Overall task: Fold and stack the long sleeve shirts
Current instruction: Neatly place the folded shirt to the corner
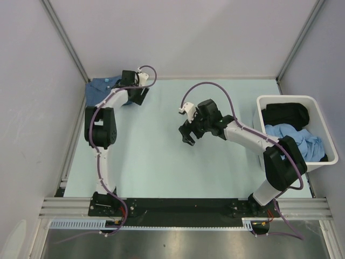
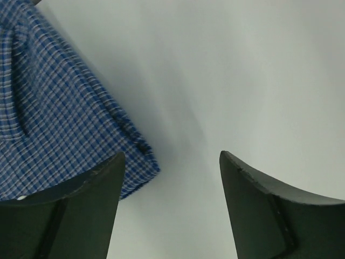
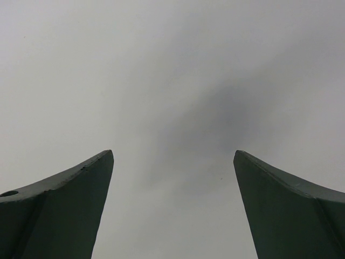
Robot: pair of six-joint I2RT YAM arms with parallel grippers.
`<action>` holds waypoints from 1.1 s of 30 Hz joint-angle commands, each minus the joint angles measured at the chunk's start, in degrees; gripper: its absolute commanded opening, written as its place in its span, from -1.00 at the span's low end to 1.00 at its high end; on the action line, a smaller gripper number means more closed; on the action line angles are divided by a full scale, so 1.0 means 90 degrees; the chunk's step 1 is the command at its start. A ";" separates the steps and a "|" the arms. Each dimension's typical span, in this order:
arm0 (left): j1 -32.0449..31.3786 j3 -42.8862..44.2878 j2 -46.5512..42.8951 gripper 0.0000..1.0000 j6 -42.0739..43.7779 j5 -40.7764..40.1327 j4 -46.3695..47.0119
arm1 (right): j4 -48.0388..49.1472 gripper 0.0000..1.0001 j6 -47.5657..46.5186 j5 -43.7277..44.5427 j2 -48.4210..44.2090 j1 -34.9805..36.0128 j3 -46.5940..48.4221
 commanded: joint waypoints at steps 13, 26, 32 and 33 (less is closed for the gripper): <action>-0.0020 -0.0519 -0.0064 -0.53 0.1103 -0.1291 0.0571 | 0.0031 0.99 0.0001 -0.0100 -0.0291 -0.0166 -0.0108; -0.0001 -0.1557 -0.0924 -0.07 0.1202 -0.1106 0.0484 | -0.0027 0.99 0.0040 -0.0169 -0.0242 -0.0195 -0.0030; 0.0097 -0.0416 -0.1509 0.99 0.0333 0.0230 -0.0490 | -0.0271 0.99 0.0157 -0.0363 -0.0262 -0.0741 0.0604; 0.0097 0.0021 -0.1597 0.99 0.0226 0.0416 -0.0686 | -0.0329 0.99 0.0167 -0.0403 -0.0262 -0.0849 0.0760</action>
